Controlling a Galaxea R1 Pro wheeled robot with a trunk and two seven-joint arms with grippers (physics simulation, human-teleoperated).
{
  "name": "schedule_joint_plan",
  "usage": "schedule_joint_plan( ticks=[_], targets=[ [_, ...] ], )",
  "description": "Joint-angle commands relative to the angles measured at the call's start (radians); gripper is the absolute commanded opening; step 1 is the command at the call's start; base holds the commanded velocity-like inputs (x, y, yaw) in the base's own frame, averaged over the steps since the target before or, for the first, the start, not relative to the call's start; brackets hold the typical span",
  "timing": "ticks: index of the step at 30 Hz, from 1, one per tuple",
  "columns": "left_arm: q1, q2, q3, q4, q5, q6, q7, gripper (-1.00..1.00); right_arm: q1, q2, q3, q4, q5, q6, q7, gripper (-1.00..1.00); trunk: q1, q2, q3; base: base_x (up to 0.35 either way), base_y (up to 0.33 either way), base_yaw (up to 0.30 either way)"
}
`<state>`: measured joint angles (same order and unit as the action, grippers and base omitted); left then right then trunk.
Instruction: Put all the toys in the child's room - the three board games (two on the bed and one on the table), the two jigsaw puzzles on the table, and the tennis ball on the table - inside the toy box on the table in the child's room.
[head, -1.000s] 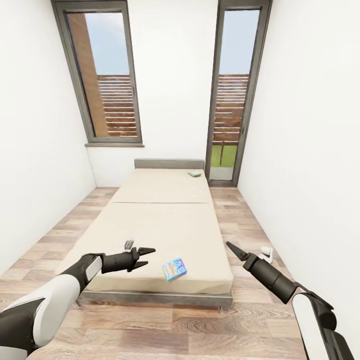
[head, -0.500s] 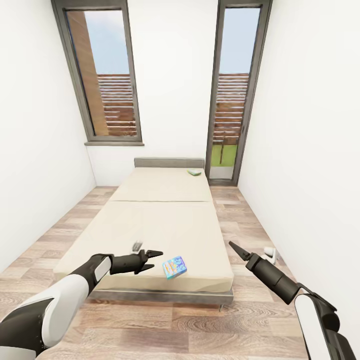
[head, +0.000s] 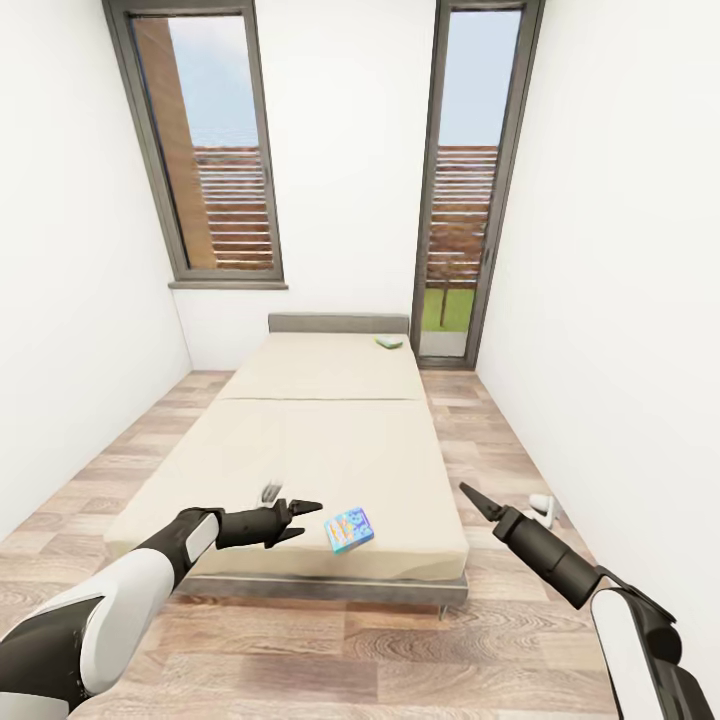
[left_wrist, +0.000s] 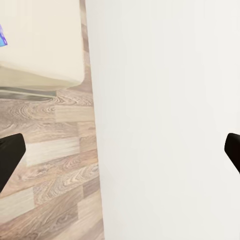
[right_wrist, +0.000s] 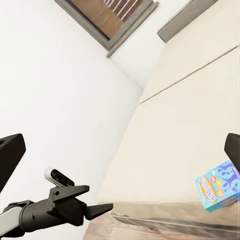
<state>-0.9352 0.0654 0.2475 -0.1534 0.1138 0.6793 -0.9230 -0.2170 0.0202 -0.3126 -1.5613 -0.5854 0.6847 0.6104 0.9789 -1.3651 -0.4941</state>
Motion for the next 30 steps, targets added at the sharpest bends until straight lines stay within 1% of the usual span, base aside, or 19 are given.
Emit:
schedule_joint_plan(
  ticks=[1, 7, 17, 27, 30],
  targets=[
    [-0.001, 0.0, -0.003, 0.0, 0.011, 0.008, 0.001, 1.0, -0.001, 0.001, -0.005, 0.0, -0.003, 0.007, 0.002, 1.0, 0.004, -0.008, -0.004, 0.0, 0.0, 0.0],
    [-0.001, 0.0, -0.004, -0.001, 0.01, 0.008, 0.001, 1.0, -0.002, 0.0, -0.012, 0.0, -0.004, 0.008, 0.002, 1.0, 0.027, -0.05, -0.023, 0.0, 0.0, 0.0],
    [-0.001, 0.0, -0.004, -0.001, 0.01, 0.01, 0.001, 1.0, -0.001, 0.001, -0.013, 0.0, -0.004, 0.009, 0.002, 1.0, 0.065, -0.12, -0.054, 0.0, 0.0, 0.0],
    [-0.001, 0.001, -0.004, -0.001, 0.01, 0.012, -0.006, 1.0, -0.001, 0.013, -0.009, 0.0, -0.003, 0.009, -0.001, 1.0, 0.104, -0.19, -0.086, 0.0, 0.0, 0.0],
    [-0.001, 0.006, -0.004, -0.001, 0.011, 0.01, -0.013, 1.0, -0.002, 0.014, -0.009, 0.001, -0.003, 0.009, -0.001, 1.0, 0.115, -0.211, -0.095, 0.0, 0.0, 0.0]
  ],
)
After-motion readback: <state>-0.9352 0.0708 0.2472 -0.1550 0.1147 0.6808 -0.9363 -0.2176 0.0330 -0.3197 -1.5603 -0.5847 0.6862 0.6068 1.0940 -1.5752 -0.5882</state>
